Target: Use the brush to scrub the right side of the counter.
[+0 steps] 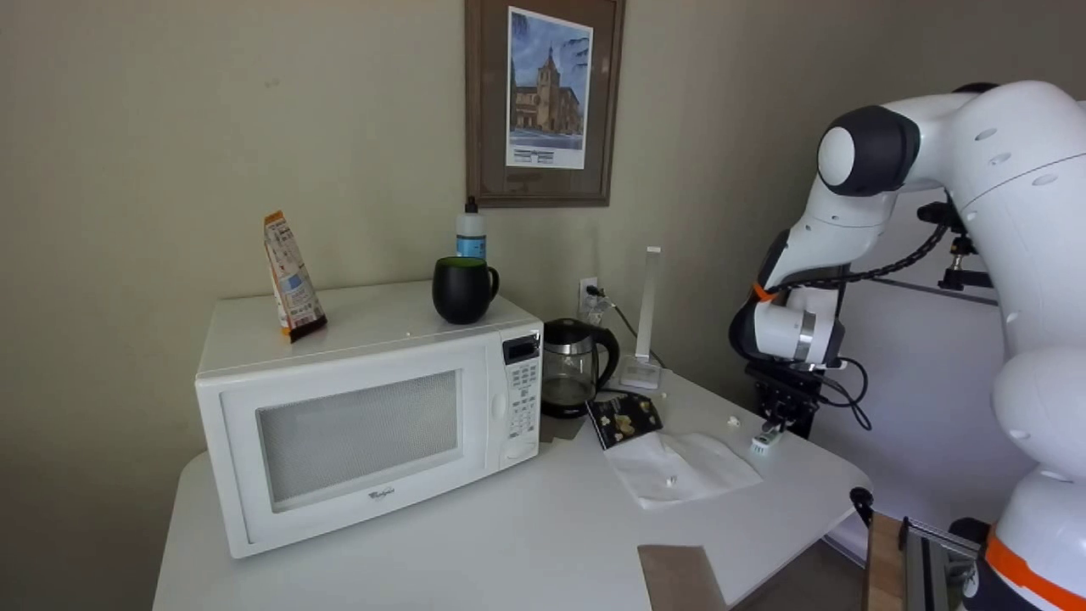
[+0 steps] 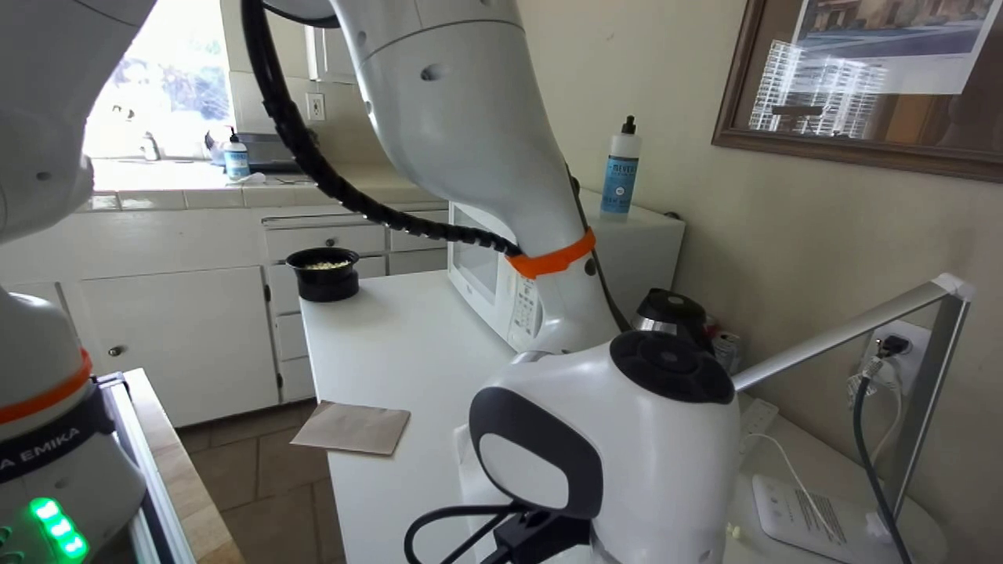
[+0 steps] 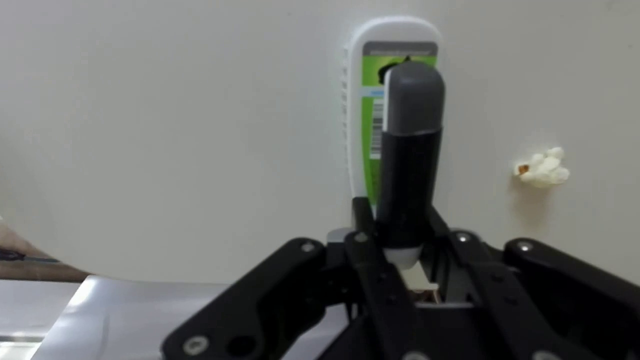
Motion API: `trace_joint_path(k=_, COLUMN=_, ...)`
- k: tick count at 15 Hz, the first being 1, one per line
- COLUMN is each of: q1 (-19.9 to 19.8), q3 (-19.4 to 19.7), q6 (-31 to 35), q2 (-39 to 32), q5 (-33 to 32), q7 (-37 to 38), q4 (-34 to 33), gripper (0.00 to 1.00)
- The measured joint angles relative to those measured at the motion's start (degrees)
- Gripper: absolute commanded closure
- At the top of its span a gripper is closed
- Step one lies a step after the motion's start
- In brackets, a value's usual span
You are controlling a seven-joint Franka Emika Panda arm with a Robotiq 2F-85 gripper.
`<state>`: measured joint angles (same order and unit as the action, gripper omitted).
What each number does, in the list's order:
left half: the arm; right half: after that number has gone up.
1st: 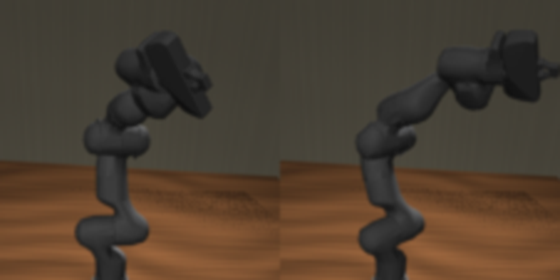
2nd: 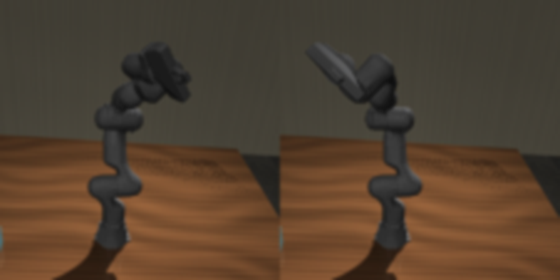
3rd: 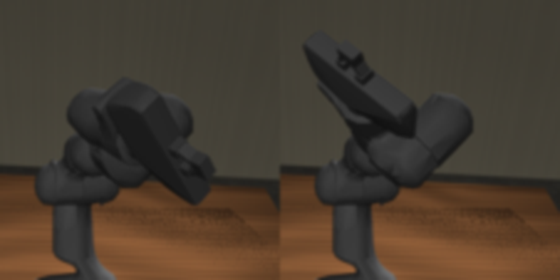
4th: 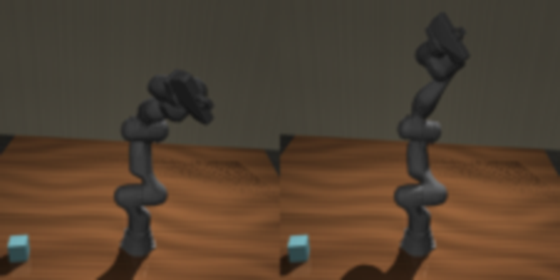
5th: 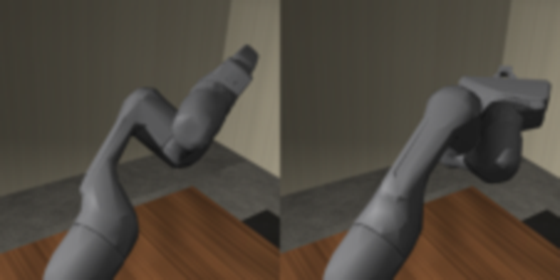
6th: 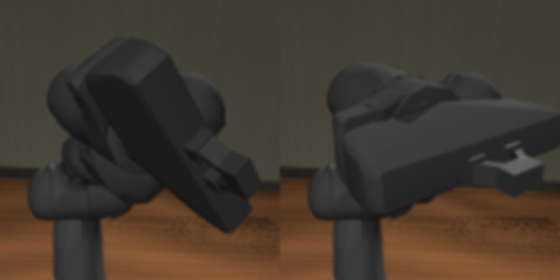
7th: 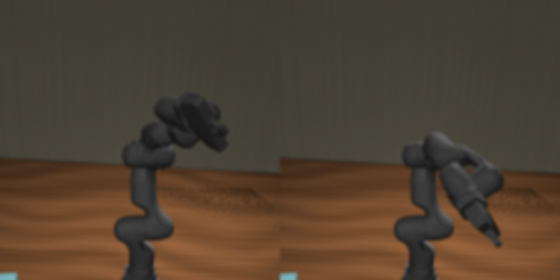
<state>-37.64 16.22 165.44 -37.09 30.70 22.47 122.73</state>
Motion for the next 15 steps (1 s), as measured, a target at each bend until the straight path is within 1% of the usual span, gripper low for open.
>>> trace_joint_path(k=3, q1=0.1, q3=-2.1, q6=-0.9, q2=0.3, q5=0.4, q7=0.1, q4=-0.6, gripper=0.94)
trace_joint_path(k=5, q1=0.8, q3=-2.2, q6=-3.5, q2=0.8, q5=0.0, q7=0.0, q4=-0.6, gripper=0.94)
trace_joint_path(k=7, q1=1.9, q3=-1.3, q6=-7.6, q2=1.4, q5=-1.4, q7=-0.1, q4=-0.4, gripper=0.94)
trace_joint_path(k=11, q1=4.8, q3=3.1, q6=-13.9, q2=2.2, q5=-6.4, q7=-0.1, q4=0.9, gripper=0.94)
trace_joint_path(k=15, q1=7.7, q3=9.2, q6=-15.2, q2=1.5, q5=-11.1, q7=0.7, q4=2.2, gripper=0.94)
